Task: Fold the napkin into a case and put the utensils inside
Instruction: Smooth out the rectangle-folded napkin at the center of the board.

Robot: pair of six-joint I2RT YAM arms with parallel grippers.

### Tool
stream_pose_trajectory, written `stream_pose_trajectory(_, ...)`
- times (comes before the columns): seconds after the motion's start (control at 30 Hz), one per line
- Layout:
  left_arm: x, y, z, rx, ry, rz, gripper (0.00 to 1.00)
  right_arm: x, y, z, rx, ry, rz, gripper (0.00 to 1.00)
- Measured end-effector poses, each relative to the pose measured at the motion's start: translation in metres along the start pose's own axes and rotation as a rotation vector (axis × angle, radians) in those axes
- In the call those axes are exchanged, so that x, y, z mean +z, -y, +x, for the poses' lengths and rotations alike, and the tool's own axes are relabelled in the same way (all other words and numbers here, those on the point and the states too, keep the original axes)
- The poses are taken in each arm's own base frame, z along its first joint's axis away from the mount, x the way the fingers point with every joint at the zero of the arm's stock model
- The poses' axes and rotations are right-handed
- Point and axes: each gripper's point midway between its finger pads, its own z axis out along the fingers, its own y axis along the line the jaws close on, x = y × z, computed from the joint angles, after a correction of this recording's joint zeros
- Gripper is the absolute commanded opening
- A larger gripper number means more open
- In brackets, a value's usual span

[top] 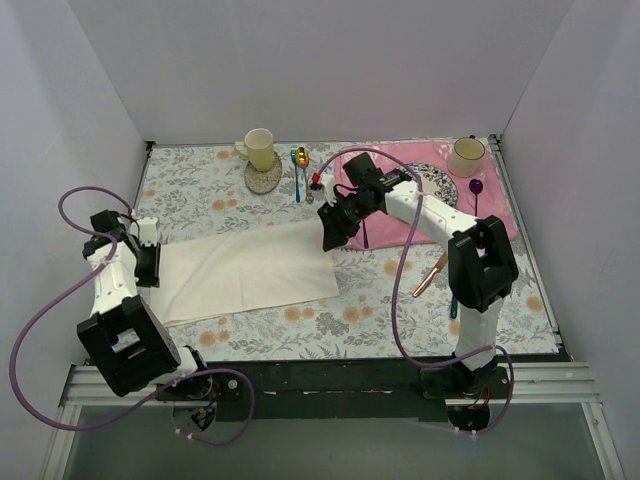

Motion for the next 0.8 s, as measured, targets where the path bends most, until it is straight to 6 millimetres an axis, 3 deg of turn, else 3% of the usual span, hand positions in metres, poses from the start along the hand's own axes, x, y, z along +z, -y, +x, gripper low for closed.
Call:
stream_pose_trajectory(0.27,0.031,0.028,0.057,-0.016,-0.135,0.067,0.14,0.037,0.027,-0.005,0.041,-0.007,0.017,0.43)
stream_pose_trajectory(0.37,0.037,0.030,0.069,-0.017,-0.163,0.064,0.14,0.049,0.034,-0.002,0.046,-0.018,0.030,0.42)
stream_pose_trajectory(0.57,0.050,0.025,0.076,-0.016,-0.191,0.036,0.14,0.069,0.046,0.012,0.048,-0.062,0.058,0.40)
stream_pose_trajectory(0.8,0.053,0.018,0.069,-0.014,-0.200,0.019,0.21,0.077,0.049,0.040,0.050,-0.108,0.056,0.40)
